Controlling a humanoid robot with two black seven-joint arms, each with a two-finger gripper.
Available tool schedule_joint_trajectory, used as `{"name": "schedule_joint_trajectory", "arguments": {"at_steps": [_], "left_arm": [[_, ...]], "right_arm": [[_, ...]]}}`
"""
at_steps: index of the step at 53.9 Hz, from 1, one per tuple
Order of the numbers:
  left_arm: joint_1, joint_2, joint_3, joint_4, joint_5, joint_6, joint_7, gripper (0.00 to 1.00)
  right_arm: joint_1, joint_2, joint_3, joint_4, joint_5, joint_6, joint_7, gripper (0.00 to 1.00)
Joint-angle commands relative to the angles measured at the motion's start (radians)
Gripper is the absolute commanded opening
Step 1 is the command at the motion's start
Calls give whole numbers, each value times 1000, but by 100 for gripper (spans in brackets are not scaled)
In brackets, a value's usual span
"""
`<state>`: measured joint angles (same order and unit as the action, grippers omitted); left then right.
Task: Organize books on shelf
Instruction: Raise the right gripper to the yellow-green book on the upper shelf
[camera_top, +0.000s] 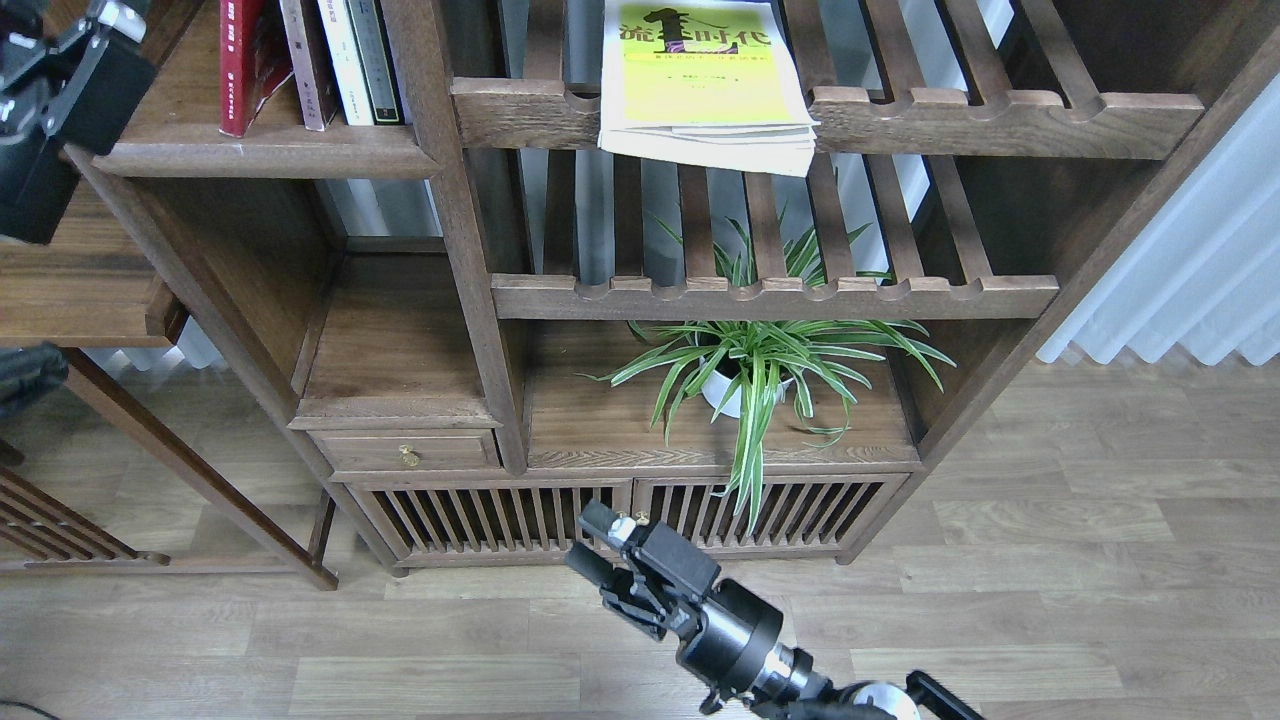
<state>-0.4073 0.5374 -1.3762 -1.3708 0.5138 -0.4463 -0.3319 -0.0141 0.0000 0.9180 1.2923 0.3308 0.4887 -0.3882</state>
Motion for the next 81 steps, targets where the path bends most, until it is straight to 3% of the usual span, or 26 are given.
{"name": "schedule_joint_trajectory", "arguments": {"at_steps": [1,8,12,23,39,50,69,81], "left_arm": [[97,1,-63,-10,-3,-42,4,100],[191,-4,-104,-8,-3,-42,1,100],[245,-16,-132,-5,-3,-42,1,100],[343,-62,-199,4,-5,-42,5,100],[346,-97,-242,32,-9,-42,2,100],[343,-103,-241,38,-17,-42,4,100],[340,-109,-241,38,-17,-42,4,100],[329,-109,-264,38,-18,-42,4,100]], "right_arm": [[68,0,4,13,-1,0,48,99],[115,0,4,15,-1,0,149,99],[146,0,6,13,-1,-27,184,99],[249,0,35,12,-1,-70,190,99],[348,0,143,7,-1,-197,209,99],[468,0,205,-4,-4,-216,212,99],[496,0,223,-22,-4,-275,230,98],[496,0,249,-44,-6,-279,262,83]]}}
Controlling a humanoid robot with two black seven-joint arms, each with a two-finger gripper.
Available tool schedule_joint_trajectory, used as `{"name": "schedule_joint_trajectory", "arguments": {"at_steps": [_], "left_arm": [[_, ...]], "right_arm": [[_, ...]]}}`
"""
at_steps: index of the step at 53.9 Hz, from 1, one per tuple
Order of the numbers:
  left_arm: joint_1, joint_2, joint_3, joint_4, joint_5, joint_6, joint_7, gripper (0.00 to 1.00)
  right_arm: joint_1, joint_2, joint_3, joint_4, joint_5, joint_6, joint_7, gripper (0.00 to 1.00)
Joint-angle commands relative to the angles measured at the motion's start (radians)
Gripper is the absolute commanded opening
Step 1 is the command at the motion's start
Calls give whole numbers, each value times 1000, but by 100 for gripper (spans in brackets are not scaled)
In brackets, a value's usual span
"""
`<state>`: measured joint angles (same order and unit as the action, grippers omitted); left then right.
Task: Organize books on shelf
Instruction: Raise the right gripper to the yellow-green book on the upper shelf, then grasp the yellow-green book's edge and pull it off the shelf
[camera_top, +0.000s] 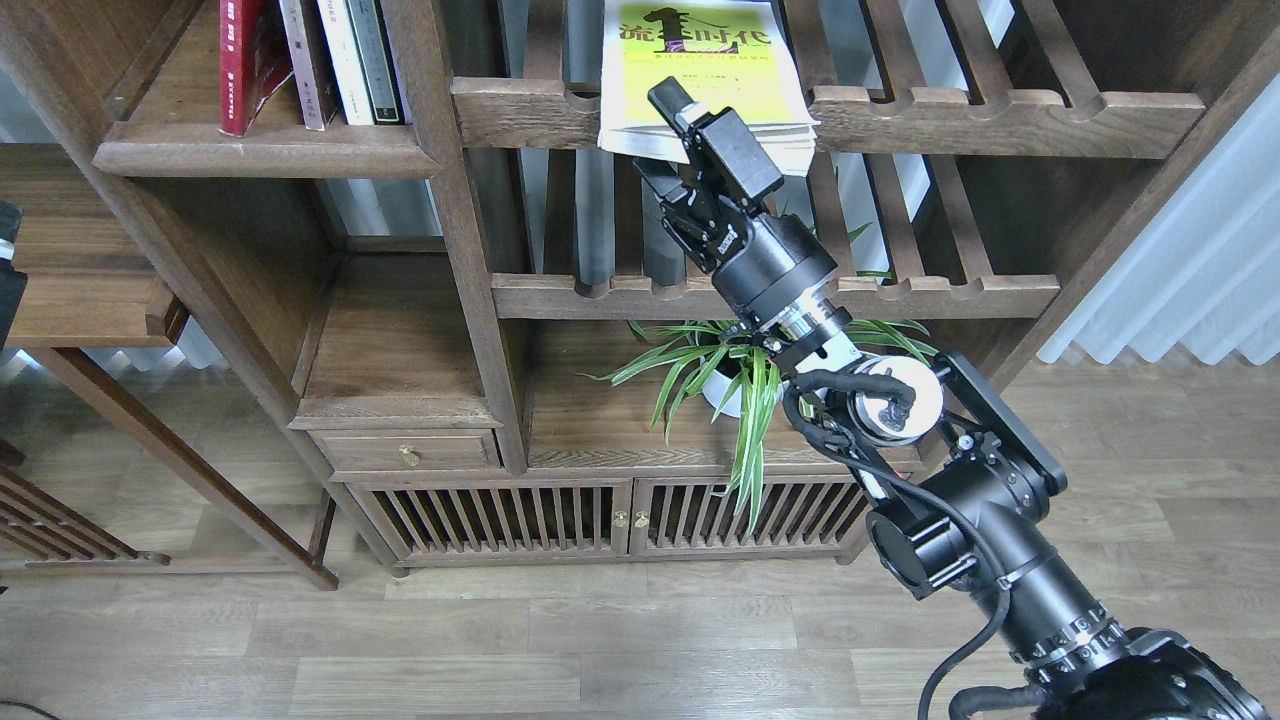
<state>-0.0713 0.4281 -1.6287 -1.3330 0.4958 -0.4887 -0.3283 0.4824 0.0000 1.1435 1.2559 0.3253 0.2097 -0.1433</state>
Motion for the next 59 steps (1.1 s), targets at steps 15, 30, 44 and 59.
{"name": "schedule_joint_trajectory", "arguments": {"at_steps": [15,30,44,59], "left_arm": [[-8,0,-13,0,0,0,-1,100],[-8,1,-23,0,-22,0,-1,100],[-7,-12,-28,1,-22,0,-6,100],[-5,-22,-34,-2,-71,0,-14,100]], "right_arm": [[15,0,94,-9,3,0,53,55],[-50,0,78,-7,0,56,47,5],[-111,0,51,23,12,249,24,5],[-304,0,-79,131,15,279,-96,5]]}}
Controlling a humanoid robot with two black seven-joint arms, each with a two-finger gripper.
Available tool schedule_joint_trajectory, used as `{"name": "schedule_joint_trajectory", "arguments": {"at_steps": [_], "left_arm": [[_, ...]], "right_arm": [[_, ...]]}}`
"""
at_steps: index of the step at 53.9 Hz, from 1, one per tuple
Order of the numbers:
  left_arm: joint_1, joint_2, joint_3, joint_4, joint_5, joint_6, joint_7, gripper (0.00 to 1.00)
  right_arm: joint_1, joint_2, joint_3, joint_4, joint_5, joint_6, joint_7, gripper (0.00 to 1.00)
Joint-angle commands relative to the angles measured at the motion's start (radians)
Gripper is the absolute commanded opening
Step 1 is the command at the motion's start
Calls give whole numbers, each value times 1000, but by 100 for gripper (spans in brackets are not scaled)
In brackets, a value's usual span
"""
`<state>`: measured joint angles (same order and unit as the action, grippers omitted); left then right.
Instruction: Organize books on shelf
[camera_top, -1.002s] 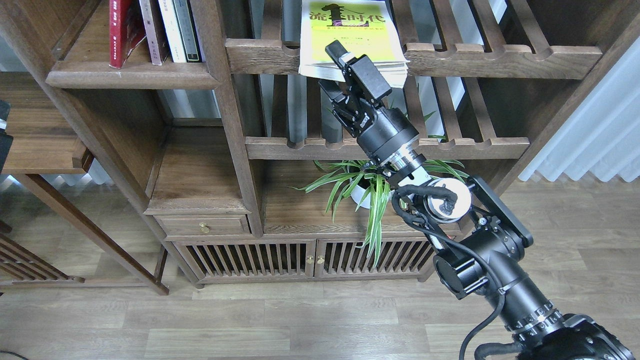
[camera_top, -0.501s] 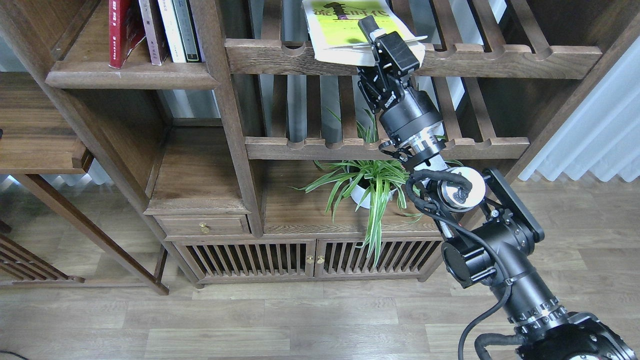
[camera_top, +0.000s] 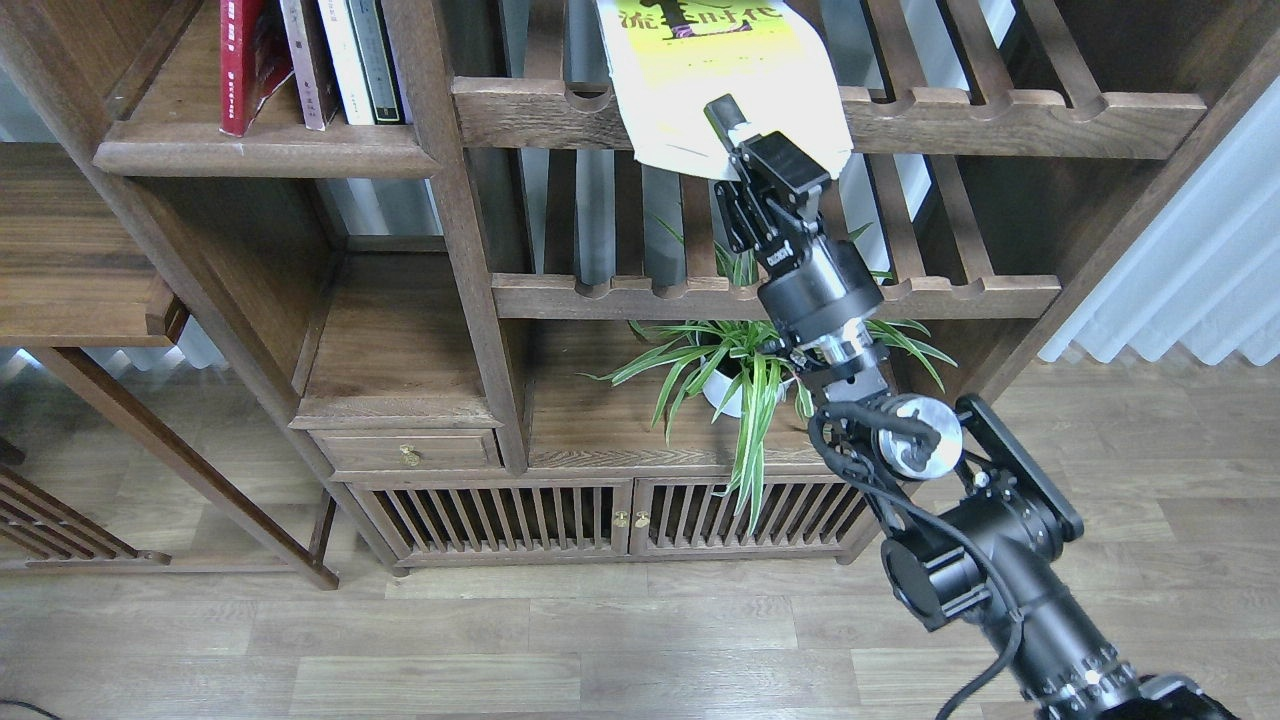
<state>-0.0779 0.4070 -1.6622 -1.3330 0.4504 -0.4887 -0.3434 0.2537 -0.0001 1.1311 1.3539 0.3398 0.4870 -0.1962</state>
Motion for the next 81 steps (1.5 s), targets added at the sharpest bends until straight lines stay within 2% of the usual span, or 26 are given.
{"name": "schedule_joint_trajectory", "arguments": {"at_steps": [1,11,21,34,42,53,63,81], "left_arm": [[3,-2,-1,-2,-30,0,1,100],[21,-71,-4,2,-59,0,9,100],[153,-154,36,0,-134,0,14,100],[306,-197,274,-5,-340,0,4,100],[310,-260,354,-5,-397,0,3,100],[319,-284,504,-11,-480,0,0,100],[310,-378,553,-12,-484,0,1,100],[311,-407,694,-2,-483,0,7,100]], "right_arm": [[-88,0,-85,33,1,2,-51,5],[-171,0,-159,33,1,2,-57,5],[-289,0,-197,28,1,2,-81,6],[-378,0,-248,-1,1,2,-121,6],[-383,0,-258,-24,10,2,-127,6],[-395,0,-266,-55,13,2,-138,6],[-399,0,-268,-91,33,2,-155,6],[-426,0,-327,-95,54,2,-198,6]]}}
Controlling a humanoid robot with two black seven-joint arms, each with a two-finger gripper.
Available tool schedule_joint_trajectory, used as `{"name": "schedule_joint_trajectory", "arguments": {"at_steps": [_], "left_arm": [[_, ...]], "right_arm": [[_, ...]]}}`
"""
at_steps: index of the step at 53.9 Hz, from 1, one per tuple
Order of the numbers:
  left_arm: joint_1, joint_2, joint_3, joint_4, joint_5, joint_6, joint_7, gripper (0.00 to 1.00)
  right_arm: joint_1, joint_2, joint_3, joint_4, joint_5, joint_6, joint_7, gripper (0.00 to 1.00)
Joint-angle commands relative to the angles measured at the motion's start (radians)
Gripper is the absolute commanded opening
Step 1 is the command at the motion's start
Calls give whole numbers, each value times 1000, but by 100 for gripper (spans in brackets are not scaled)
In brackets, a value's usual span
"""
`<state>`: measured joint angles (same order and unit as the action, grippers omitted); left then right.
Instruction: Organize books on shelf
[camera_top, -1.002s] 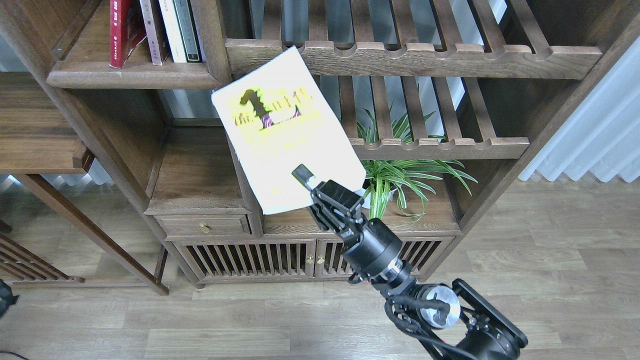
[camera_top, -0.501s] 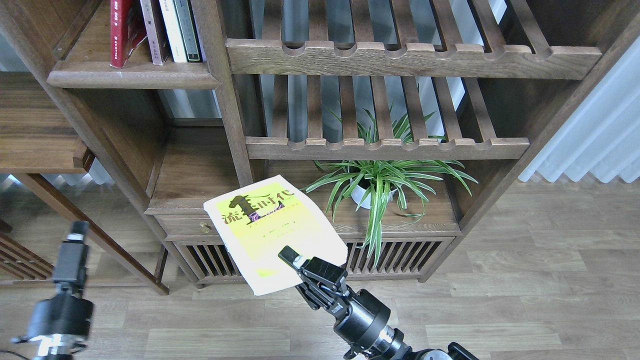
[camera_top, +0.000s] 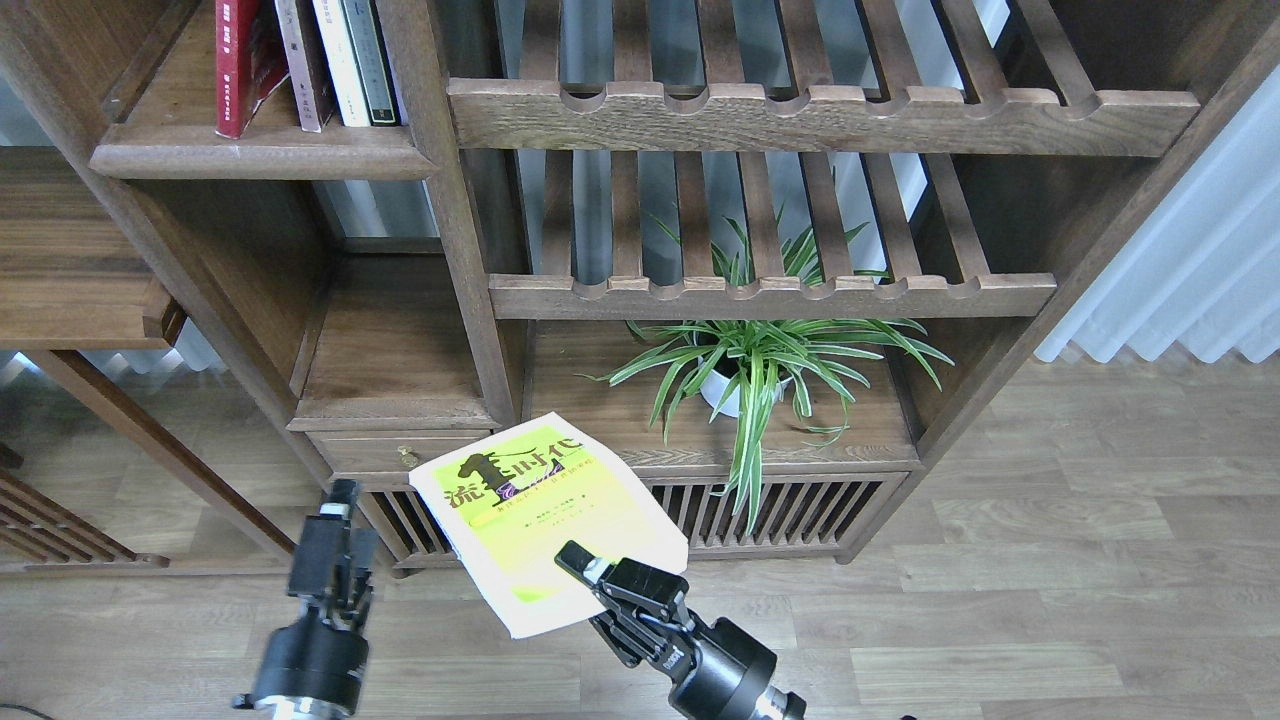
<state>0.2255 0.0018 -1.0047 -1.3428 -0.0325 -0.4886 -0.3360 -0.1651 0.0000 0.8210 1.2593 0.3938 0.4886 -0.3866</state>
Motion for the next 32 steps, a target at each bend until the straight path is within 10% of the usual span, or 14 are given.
{"name": "schedule_joint_trajectory", "arguments": {"at_steps": [1,15,32], "left_arm": [[9,-2,41,8,0,0,0,100],[17,-2,110,19,0,0,8,97],[17,-2,120,40,-3,0,58,63]], "right_arm": [[-8,0,-20,0,0,0,-8,6],[-22,0,-42,0,-1,0,-14,6],[-48,0,-46,2,-3,0,-28,6]]}}
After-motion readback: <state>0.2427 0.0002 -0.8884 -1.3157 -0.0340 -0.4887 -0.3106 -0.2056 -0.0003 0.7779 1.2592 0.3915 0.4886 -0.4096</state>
